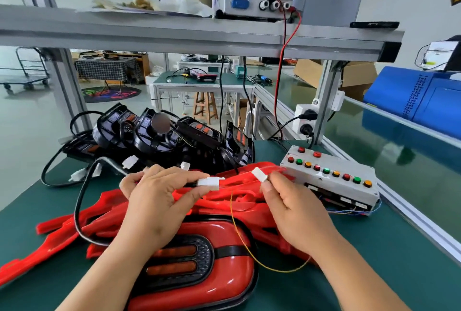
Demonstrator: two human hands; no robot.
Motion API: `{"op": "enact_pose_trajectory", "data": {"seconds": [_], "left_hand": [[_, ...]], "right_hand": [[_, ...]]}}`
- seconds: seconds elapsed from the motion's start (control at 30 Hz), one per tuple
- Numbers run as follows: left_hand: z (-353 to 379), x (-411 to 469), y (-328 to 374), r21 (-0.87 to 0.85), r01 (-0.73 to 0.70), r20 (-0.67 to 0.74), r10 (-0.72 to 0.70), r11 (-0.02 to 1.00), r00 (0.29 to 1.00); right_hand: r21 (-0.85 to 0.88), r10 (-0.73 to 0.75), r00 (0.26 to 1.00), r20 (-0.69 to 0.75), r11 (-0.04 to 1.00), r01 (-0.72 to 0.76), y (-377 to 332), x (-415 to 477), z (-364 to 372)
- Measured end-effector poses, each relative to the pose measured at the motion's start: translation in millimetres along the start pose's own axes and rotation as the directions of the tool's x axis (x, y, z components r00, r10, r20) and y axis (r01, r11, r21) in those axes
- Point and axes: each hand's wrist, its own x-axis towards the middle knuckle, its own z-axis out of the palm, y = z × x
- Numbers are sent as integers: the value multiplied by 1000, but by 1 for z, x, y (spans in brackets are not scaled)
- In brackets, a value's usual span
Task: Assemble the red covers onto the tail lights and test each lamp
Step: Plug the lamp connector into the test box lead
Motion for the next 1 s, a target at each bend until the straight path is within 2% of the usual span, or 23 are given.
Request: {"op": "enact_pose_trajectory", "data": {"seconds": [0.1,0.27,0.47,0.67,0.77,1.0], "left_hand": [[-1,0,-1,-51,-39,41,42,998,998],[2,0,3,-84,-85,99,93,993,991],[1,-2,5,-167,-125,146,150,978,978],[3,-5,6,-51,-217,159,223,975,962],[4,-6,11,-10,-234,152,233,972,960],[10,-7,14,-48,-235,160,240,971,958]], "right_hand": [[131,-161,986,48,979,154,-2,-2,4],[209,-270,959,89,946,247,3,-2,5],[219,-281,954,105,942,254,2,-3,5],[70,-307,938,160,952,299,1,-3,1],[60,-303,939,163,953,297,0,-4,0],[91,-279,952,129,959,269,-3,-4,2]]}}
